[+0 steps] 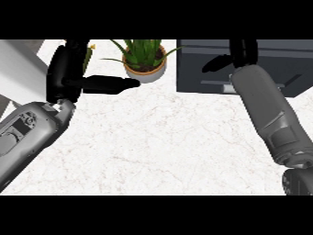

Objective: Pick up the can, place it into the drawer and close the drawer

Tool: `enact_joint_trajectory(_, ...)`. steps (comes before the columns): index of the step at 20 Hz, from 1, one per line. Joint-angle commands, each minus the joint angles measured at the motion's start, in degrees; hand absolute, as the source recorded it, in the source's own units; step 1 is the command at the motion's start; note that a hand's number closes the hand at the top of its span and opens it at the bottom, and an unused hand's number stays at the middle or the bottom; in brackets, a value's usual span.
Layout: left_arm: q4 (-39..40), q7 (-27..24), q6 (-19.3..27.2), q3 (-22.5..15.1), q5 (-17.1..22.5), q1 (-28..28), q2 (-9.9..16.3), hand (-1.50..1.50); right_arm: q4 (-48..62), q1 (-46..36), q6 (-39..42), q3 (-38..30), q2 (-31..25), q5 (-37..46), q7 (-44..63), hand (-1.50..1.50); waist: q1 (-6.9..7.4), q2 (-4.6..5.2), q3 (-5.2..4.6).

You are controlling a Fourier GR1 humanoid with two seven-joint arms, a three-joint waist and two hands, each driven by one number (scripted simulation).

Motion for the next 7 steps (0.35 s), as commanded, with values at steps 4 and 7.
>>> enact_joint_trajectory(4, -0.89, 1.12, 0.55, 1.85, -0.37, 0.88, 0.33, -1.5, -1.66, -4.66, 6.9, -9.55, 2.84, -12.53, -2.69, -1.5, -0.44, -0.83, -0.28)
enact_joint_trajectory(7, -0.77, -1.03, -0.49, 2.47, -0.95, 4.19, 0.14, -1.5, -1.39, -4.83, 5.64, -9.88, 3.62, -13.26, -3.61, -1.5, -0.67, -0.75, -0.36)
